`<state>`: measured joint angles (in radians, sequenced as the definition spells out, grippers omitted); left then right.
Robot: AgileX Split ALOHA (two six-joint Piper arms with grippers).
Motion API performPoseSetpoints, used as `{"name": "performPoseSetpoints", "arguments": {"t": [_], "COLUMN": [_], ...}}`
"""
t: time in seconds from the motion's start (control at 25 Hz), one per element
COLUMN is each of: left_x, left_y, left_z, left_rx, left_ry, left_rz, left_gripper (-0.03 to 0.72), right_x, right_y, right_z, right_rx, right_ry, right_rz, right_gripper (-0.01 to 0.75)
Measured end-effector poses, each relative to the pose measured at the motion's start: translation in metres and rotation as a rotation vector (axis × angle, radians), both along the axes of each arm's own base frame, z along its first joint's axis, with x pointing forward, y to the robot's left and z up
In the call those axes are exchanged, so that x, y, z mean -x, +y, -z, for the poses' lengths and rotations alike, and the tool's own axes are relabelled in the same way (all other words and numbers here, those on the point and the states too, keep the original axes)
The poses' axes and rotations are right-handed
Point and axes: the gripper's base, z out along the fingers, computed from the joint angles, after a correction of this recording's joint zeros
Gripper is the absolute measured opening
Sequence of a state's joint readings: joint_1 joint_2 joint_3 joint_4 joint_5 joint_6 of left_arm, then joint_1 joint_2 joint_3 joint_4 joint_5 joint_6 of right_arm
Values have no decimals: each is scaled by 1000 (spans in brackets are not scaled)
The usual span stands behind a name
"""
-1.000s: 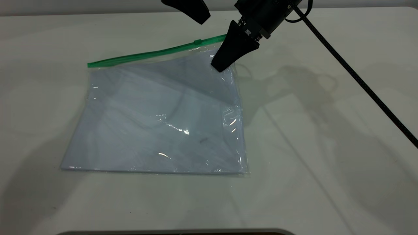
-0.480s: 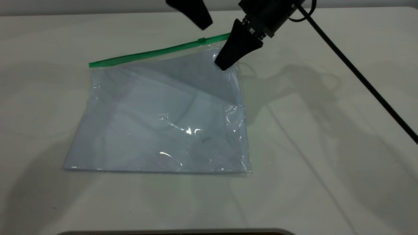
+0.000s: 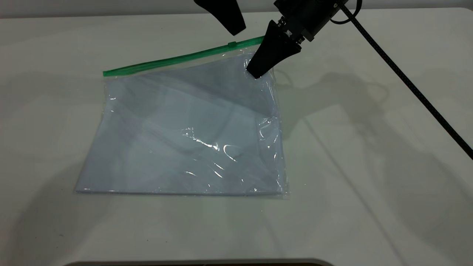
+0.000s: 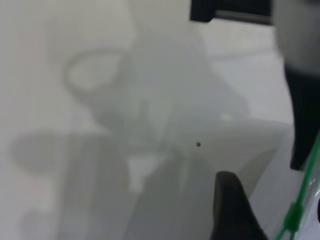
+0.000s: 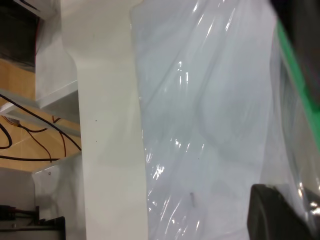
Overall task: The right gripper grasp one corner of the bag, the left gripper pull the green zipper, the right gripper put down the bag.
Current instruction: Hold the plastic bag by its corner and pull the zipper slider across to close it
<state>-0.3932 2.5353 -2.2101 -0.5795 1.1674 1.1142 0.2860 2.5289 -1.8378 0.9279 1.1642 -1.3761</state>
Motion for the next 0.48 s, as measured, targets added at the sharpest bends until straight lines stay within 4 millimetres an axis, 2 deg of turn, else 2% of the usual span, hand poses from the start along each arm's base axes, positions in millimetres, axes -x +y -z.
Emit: {"name": "performPoseSetpoints", "arguments": {"t": [0.2,0.48], "left_x": [5,6], "left_y": [-9,-9], "left_z": [0,7], "left_rx": [-5,-17], "left_ry": [-4,5], "left_rz": [26,31], "left_gripper": [470,470], "right_x": [0,0], "right_y": [0,0], "right_z": [0,0], "right_rx": [0,0], "right_ry": [2,2], "right_rz": [2,1], "right_gripper": [33,33]}}
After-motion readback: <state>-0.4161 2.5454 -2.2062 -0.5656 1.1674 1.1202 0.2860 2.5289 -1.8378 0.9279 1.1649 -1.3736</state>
